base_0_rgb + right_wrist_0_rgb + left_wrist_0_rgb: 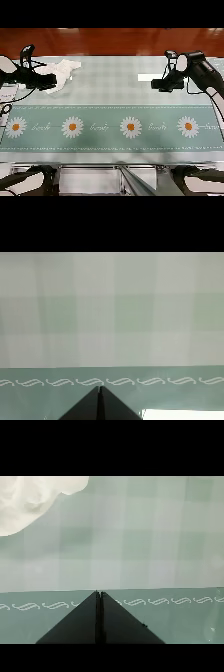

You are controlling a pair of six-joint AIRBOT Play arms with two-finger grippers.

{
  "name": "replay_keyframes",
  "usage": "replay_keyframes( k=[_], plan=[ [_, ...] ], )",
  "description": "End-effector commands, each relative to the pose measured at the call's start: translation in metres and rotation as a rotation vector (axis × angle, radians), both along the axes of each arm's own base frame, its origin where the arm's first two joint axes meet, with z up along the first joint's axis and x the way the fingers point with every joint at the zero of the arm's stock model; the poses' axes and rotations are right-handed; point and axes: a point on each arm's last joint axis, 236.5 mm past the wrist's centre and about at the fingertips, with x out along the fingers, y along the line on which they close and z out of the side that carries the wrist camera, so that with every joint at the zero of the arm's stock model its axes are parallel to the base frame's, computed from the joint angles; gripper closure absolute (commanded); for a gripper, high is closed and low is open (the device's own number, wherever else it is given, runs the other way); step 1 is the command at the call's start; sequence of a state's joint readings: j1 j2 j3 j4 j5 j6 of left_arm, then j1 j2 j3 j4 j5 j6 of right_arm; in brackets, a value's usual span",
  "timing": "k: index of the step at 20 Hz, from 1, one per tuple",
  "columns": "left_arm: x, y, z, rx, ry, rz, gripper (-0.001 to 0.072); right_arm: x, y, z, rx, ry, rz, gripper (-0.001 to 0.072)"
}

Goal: Fold the shirts.

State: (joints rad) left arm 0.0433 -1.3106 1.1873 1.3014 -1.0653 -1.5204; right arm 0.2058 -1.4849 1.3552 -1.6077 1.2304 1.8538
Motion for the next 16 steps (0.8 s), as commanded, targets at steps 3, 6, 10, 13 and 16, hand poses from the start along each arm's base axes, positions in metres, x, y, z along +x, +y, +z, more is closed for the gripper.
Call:
replay_keyframes(
  k=[3, 6, 10, 13, 16],
  plan=[
    [0.0, 0.0, 0.0, 0.0, 0.001, 0.0, 0.0679, 0.0, 0.0, 0.0, 0.0, 0.0, 0.0, 0.0688],
    [0.0, 0.0, 0.0, 0.0, 0.0, 0.0, 0.0679, 0.0, 0.0, 0.0, 0.0, 0.0, 0.0, 0.0688],
    [0.0, 0.0, 0.0, 0.0, 0.001, 0.0, 0.0679, 0.0, 0.0, 0.0, 0.0, 0.0, 0.0, 0.0688],
    [0.004, 0.0, 0.001, -0.003, -0.016, 0.008, 0.0679, 0.0, 0.0, 0.0, 0.0, 0.0, 0.0, 0.0688],
    [0.007, 0.001, 0.003, -0.002, -0.029, 0.012, 0.0679, 0.028, 0.005, 0.008, 0.021, -0.126, 0.006, 0.0688]
  ],
)
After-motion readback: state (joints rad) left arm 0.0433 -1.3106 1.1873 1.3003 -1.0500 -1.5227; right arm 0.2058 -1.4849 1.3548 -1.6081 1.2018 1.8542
